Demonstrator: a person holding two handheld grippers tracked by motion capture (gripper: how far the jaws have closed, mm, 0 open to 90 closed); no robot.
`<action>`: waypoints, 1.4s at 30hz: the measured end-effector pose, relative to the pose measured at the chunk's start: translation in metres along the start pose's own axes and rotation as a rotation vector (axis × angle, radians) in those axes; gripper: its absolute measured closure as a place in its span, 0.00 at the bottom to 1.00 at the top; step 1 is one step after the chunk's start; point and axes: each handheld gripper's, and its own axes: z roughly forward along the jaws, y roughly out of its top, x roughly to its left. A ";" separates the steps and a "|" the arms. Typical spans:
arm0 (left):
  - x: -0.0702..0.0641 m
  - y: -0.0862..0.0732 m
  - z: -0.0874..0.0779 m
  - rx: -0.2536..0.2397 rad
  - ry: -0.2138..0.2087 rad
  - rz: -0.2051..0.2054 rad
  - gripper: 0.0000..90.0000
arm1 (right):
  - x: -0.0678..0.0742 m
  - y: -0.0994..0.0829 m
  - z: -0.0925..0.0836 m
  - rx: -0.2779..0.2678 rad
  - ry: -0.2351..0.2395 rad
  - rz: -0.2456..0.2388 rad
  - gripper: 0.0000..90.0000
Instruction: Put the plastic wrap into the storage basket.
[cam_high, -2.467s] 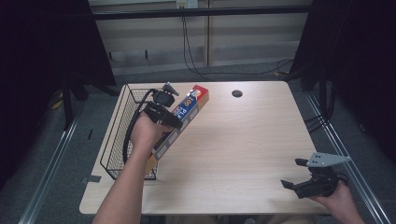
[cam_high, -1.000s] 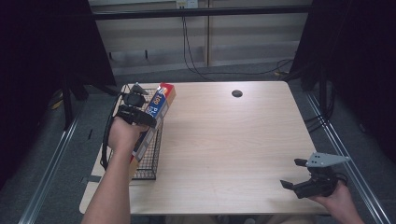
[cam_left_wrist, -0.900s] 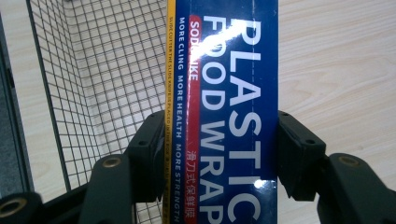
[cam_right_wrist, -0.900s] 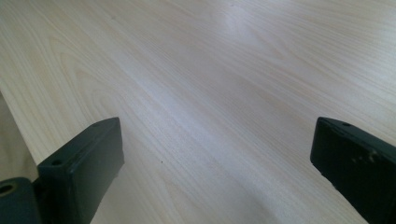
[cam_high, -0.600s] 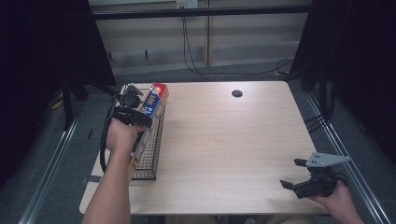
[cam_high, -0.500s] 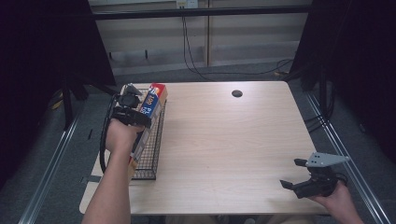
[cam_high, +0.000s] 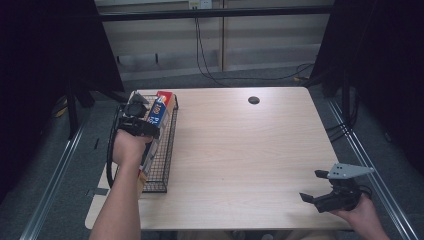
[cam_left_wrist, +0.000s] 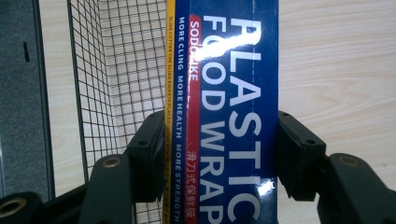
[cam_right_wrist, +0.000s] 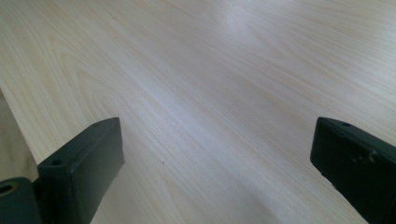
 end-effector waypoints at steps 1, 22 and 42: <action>0.000 0.000 0.000 -0.005 0.002 -0.007 0.48 | 0.000 0.000 0.000 -0.001 0.000 -0.002 0.03; 0.005 -0.004 0.006 0.005 0.016 -0.063 0.48 | 0.000 0.000 0.000 -0.002 0.002 -0.001 0.03; 0.011 -0.008 0.019 0.014 0.028 -0.110 0.47 | 0.001 0.000 0.000 -0.002 0.007 -0.006 0.03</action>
